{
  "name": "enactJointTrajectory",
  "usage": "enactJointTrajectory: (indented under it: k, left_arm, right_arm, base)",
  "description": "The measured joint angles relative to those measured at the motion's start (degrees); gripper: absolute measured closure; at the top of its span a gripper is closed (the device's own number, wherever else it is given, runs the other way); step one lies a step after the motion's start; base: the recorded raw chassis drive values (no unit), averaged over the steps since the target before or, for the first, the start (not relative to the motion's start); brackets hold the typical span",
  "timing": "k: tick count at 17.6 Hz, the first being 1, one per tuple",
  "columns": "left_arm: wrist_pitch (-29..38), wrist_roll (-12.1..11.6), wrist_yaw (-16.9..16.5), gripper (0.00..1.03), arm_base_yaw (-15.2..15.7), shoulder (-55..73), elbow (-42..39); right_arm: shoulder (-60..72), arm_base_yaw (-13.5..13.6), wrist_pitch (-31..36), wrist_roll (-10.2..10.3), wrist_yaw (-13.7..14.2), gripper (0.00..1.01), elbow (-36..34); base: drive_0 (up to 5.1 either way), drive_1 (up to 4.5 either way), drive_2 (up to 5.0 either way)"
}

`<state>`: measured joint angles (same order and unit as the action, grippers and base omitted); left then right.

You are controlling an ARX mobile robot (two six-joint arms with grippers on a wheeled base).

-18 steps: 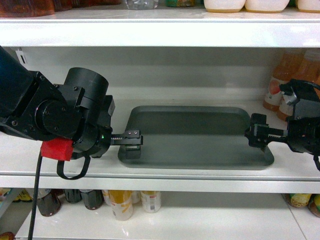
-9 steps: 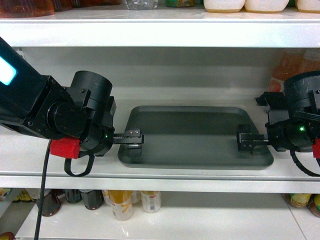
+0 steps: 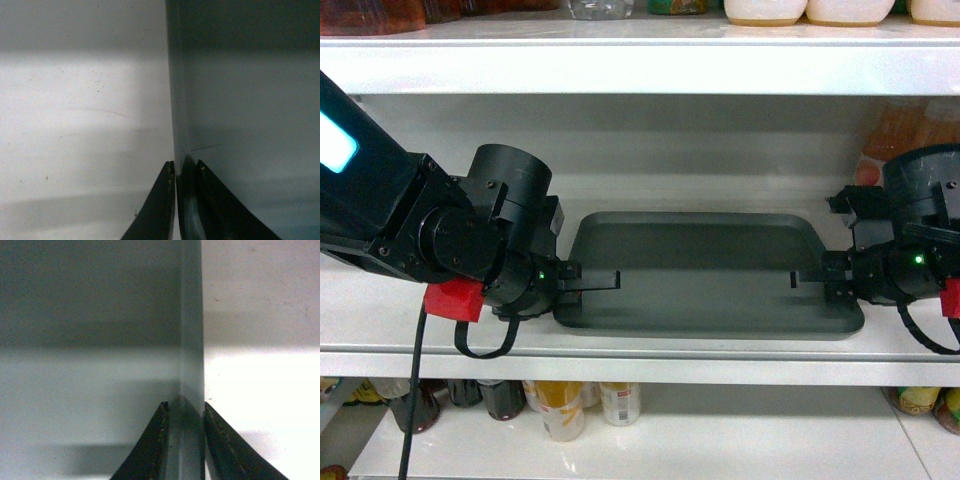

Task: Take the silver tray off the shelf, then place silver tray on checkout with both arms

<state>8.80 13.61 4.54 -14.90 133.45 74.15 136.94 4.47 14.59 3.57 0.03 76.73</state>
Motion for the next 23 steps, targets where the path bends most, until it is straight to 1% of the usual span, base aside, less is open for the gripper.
enactJointTrajectory:
  k: [1, 2, 3, 4, 6, 8, 9, 10, 11, 12, 13, 14, 15, 17, 18, 19, 23]
  left_arm:
    - [0.81, 1.22, -0.13, 0.98, 0.07, -0.48, -0.98]
    - [2.36, 3.02, -0.46, 1.0, 0.17, -1.27, -2.69]
    - [4.24, 4.11, -0.15, 1.0, 0.17, -2.14, -4.83]
    - [6.25, 4.79, 0.85, 1.0, 0.11, -3.37, -7.5]
    - [9.33, 4.85, 2.78, 1.0, -0.13, -5.95, -12.31]
    - [11.52, 4.52, 3.72, 1.0, -0.48, -9.07, -16.92]
    - [12.55, 4.09, 3.89, 1.0, -0.66, -11.74, -19.56]
    - [13.75, 3.74, 4.28, 1.0, -0.98, -15.41, -22.36]
    - [15.41, 2.67, 4.92, 1.0, -1.64, -19.39, -24.96]
    - [16.06, 2.21, 5.73, 1.0, -2.16, -21.92, -26.4]
    - [16.61, 1.6, 6.51, 1.0, -2.93, -25.2, -28.24]
    - [16.81, 1.55, 6.95, 1.0, -3.61, -27.74, -29.75]
    - [17.42, 1.49, 7.76, 1.0, -4.79, -31.89, -32.74]
    - [17.59, 2.49, 9.97, 1.0, -7.08, -39.98, -39.32]
    - [18.21, 2.95, 10.82, 1.0, -7.58, -42.73, -42.1]
    - [18.14, 2.95, 11.02, 1.0, -7.56, -43.39, -42.77]
    - [17.92, 2.95, 11.06, 1.0, -7.58, -43.06, -42.8]
  right_arm:
    - [0.0, -0.09, 1.36, 0.09, 0.17, 0.93, -0.66]
    - [-0.17, -0.31, 3.34, 0.9, 0.13, 0.98, -1.75]
    - [-0.59, 0.02, 4.33, 1.27, 0.24, 0.98, -3.17]
    - [-2.12, 0.04, 4.04, 2.12, -0.44, 0.98, -5.07]
    - [-4.46, 0.44, 7.19, 2.49, -0.55, 0.98, -9.97]
    - [-7.91, 0.52, 9.38, 3.39, -0.98, 0.98, -15.45]
    - [-10.21, 0.52, 10.6, 4.37, -1.7, 0.98, -18.58]
    - [-15.47, 0.44, 12.94, 5.31, -2.38, 0.98, -24.37]
    - [-20.65, 0.35, 14.56, 6.19, -2.67, 0.98, -28.55]
    - [-24.24, 0.33, 15.3, 6.71, -2.95, 0.98, -31.04]
    - [-28.44, 0.26, 16.33, 6.93, -3.21, 0.98, -34.03]
    - [-31.61, -0.02, 16.74, 7.04, -3.39, 0.98, -36.5]
    - [-36.26, 0.02, 16.96, 7.08, -3.82, 0.98, -40.37]
    - [-47.1, 0.11, 17.07, 7.13, -4.59, 0.98, -48.46]
    - [-50.93, 0.9, 20.15, 6.86, -4.13, 0.98, -52.09]
    - [-51.93, 1.29, 20.13, 6.88, -4.15, 0.98, -53.35]
    - [-51.15, 1.27, 19.87, 6.91, -4.15, 0.98, -53.35]
  base:
    - [0.0, 0.0, 0.0]
    - [0.0, 0.0, 0.0]
    - [0.0, 0.0, 0.0]
    - [0.0, 0.0, 0.0]
    - [0.0, 0.0, 0.0]
    - [0.0, 0.0, 0.0]
    - [0.0, 0.0, 0.0]
    - [0.0, 0.0, 0.0]
    - [0.0, 0.0, 0.0]
    - [0.0, 0.0, 0.0]
    - [0.0, 0.0, 0.0]
    - [0.0, 0.0, 0.0]
    - [0.0, 0.0, 0.0]
    - [0.0, 0.0, 0.0]
    - [0.0, 0.0, 0.0]
    - [0.0, 0.0, 0.0]
    - [0.0, 0.0, 0.0]
